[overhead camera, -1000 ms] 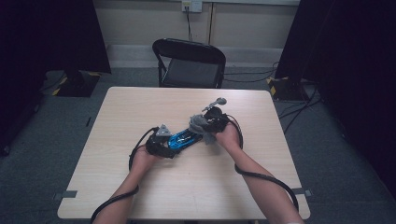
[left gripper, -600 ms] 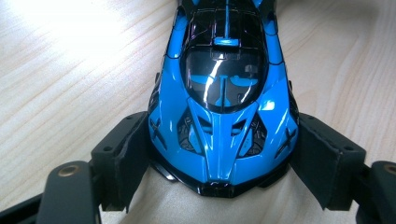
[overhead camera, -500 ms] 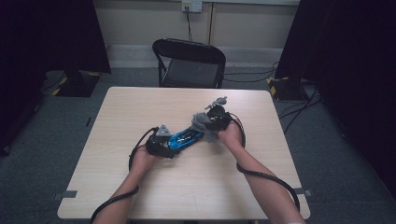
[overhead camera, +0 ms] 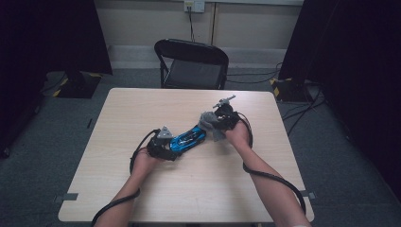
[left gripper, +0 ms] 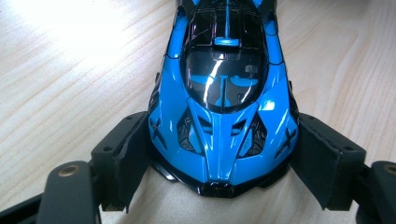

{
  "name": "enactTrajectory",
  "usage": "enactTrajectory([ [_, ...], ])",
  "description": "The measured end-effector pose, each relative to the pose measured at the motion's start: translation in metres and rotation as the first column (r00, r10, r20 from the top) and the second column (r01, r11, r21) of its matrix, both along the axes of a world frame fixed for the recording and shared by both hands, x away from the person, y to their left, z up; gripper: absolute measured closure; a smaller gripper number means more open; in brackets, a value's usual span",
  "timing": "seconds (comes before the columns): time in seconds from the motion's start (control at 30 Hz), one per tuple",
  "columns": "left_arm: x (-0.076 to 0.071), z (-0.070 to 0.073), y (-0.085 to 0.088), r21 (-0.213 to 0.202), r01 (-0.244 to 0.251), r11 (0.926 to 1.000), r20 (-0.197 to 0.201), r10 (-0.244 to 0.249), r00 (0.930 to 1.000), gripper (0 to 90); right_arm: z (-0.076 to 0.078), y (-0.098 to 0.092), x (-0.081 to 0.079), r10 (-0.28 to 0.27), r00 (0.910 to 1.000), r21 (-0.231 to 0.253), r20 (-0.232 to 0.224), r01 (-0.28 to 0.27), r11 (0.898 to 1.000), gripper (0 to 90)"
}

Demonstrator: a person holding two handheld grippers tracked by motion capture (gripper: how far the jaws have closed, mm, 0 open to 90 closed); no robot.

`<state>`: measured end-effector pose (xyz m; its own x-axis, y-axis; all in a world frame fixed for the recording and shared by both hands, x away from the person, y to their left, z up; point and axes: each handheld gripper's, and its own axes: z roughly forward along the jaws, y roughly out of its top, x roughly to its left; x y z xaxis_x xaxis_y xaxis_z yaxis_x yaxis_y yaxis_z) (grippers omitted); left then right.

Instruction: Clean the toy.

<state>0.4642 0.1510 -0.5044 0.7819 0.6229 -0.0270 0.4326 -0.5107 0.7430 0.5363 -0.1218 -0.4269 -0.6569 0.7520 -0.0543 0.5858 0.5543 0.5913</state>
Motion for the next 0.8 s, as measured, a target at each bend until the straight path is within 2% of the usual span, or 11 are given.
enactTrajectory([
  [0.07,0.000,0.000,0.000,0.001,0.001,1.0000,0.000,-0.001,1.0000,23.5,0.003,-0.002,0.000,-0.003,1.0000,0.005,0.003,0.003,1.000,78.6],
  [0.2,0.000,0.000,0.000,0.000,0.000,1.0000,0.000,0.000,1.0000,23.5,0.004,-0.005,0.001,-0.003,0.9998,-0.021,0.018,0.003,1.000,78.6],
  [0.33,0.000,0.000,0.000,0.001,0.000,1.0000,0.000,0.000,1.0000,23.5,0.003,-0.008,0.000,-0.019,0.9997,-0.008,0.013,0.019,1.000,78.6],
  [0.53,0.000,0.000,0.000,0.000,0.000,1.0000,0.001,0.000,1.0000,23.5,0.002,-0.010,-0.001,-0.031,0.9995,0.052,-0.005,0.031,0.998,78.7],
  [0.8,0.000,0.000,0.000,0.000,0.000,1.0000,0.000,0.000,1.0000,23.5,0.013,-0.008,-0.001,-0.066,0.9970,0.060,0.042,0.063,0.996,79.0],
])
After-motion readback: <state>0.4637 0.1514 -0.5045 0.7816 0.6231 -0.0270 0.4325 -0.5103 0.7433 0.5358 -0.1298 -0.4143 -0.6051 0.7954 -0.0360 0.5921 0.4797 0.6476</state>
